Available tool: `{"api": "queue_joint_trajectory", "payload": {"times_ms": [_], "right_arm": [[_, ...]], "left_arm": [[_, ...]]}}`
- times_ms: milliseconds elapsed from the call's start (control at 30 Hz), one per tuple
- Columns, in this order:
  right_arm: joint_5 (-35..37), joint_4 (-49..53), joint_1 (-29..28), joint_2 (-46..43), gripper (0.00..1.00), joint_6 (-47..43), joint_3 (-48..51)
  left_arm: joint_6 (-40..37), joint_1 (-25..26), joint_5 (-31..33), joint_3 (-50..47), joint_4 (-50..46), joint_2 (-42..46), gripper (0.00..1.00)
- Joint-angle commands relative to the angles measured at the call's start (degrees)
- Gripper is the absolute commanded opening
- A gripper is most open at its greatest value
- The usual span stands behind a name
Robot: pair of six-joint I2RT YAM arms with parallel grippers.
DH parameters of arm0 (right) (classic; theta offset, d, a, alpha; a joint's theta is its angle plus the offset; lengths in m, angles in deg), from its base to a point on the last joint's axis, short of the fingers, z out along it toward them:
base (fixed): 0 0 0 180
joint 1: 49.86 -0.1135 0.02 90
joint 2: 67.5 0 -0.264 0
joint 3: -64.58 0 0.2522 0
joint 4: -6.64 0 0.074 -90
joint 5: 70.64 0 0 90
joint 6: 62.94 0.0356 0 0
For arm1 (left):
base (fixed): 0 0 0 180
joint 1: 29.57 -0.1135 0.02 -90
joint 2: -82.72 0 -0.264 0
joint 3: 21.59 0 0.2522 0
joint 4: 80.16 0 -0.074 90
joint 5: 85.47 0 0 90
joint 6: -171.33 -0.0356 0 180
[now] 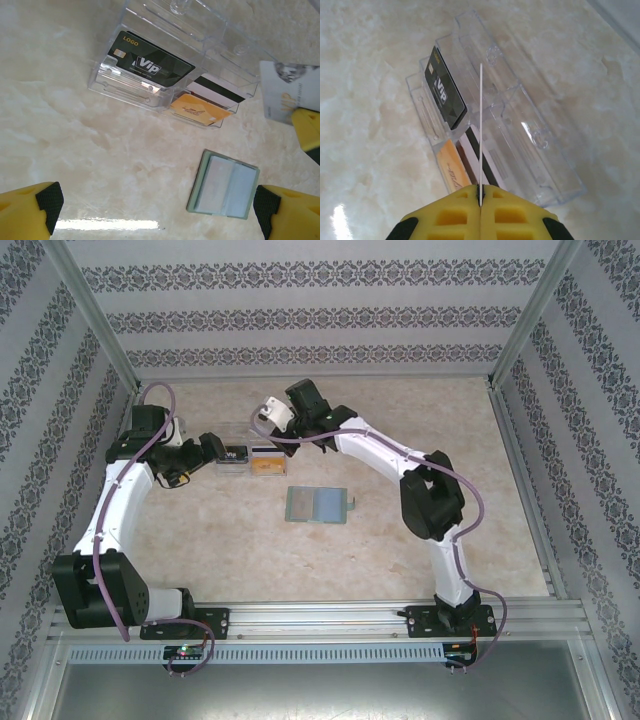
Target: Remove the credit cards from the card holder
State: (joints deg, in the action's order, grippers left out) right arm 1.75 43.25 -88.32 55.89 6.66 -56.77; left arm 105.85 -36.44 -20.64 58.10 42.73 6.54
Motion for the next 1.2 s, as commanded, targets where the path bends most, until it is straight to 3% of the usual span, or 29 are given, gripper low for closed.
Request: {"api": "queue_joint_trajectory", "payload": {"times_ms": [0,133,600,1167], "right_arm": [[-2.59,4.41,0.63,3.54,0.0,-10.75,-4.7],[-7.08,3.93,1.3,4.87,0.0,-13.92,-5.87],[-7.04,6.2,3.01,8.68,0.0,-21.56,-7.47],[-4.25,8.8,3.26,10.44,0.03,-23.87,-8.12]], "left_arm": [[-2.25,-0.73,0.21,0.52,-1.46,-0.46,0.99],[-2.44,-0.77,-1.53,0.43,-1.35,-2.53,0.99],[-3.17,-1.08,-1.37,0.59,-1.91,-3.61,0.99],[-4.17,-1.17,-1.67,0.53,-2.75,-3.83,0.99]]}}
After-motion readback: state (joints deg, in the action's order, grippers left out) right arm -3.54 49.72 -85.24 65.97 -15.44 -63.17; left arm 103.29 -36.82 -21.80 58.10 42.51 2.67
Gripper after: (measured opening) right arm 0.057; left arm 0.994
